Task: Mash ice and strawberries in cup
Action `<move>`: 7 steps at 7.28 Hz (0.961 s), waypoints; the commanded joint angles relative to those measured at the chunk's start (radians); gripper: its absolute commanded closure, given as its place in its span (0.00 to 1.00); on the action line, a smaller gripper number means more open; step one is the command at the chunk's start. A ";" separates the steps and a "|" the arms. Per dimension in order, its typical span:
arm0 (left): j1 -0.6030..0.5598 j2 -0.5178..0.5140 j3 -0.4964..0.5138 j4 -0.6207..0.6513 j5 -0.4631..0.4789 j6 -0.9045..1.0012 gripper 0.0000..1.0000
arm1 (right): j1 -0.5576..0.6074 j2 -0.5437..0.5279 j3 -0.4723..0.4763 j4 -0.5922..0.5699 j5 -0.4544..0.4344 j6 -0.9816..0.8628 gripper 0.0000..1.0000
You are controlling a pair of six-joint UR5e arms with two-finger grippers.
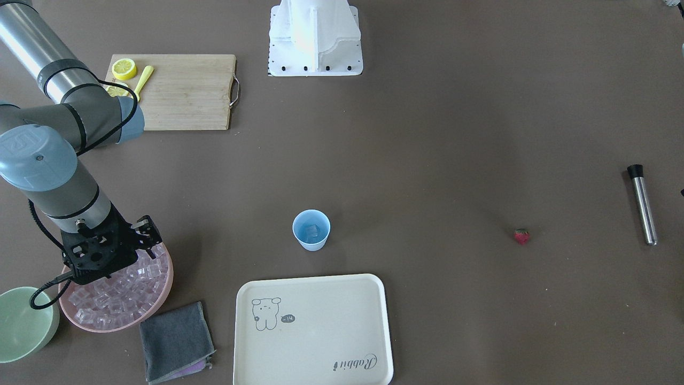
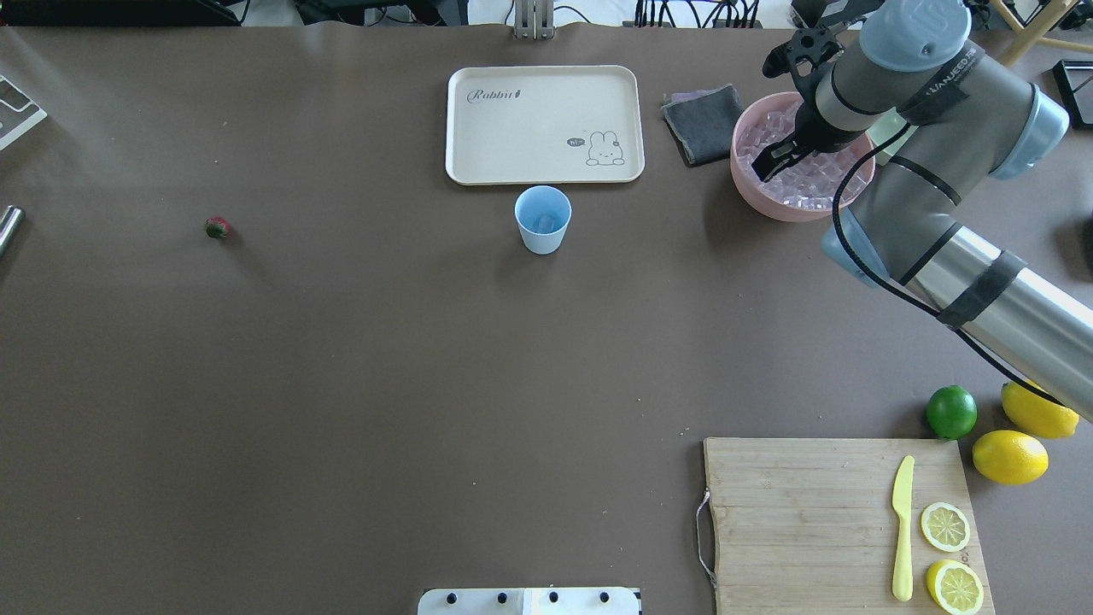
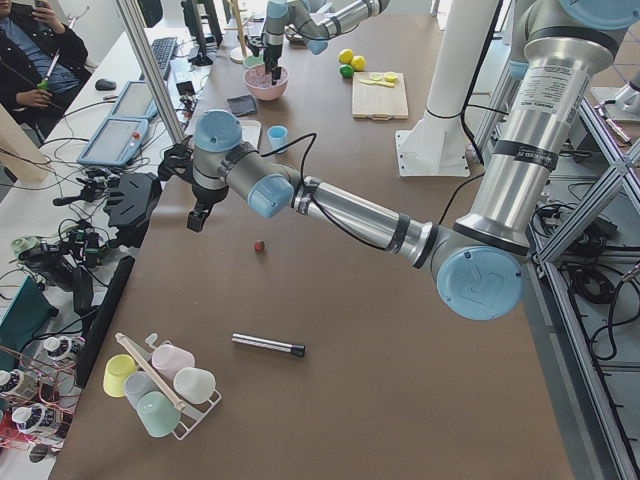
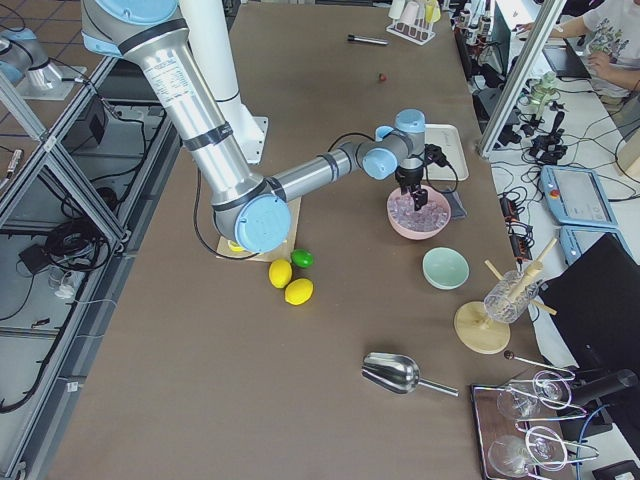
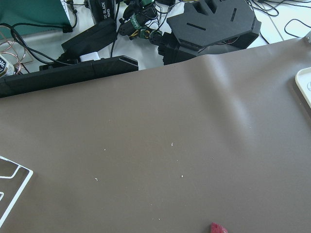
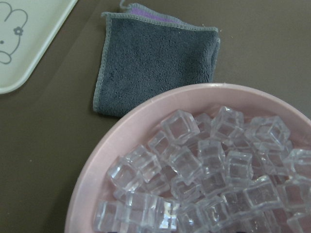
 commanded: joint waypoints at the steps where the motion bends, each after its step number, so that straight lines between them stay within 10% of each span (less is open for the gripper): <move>1: 0.001 -0.006 0.002 0.000 0.012 0.000 0.02 | -0.001 -0.004 -0.002 -0.001 0.000 0.007 0.06; 7: 0.004 -0.016 0.000 -0.002 0.043 0.002 0.02 | 0.010 -0.016 -0.029 -0.002 0.067 0.009 0.15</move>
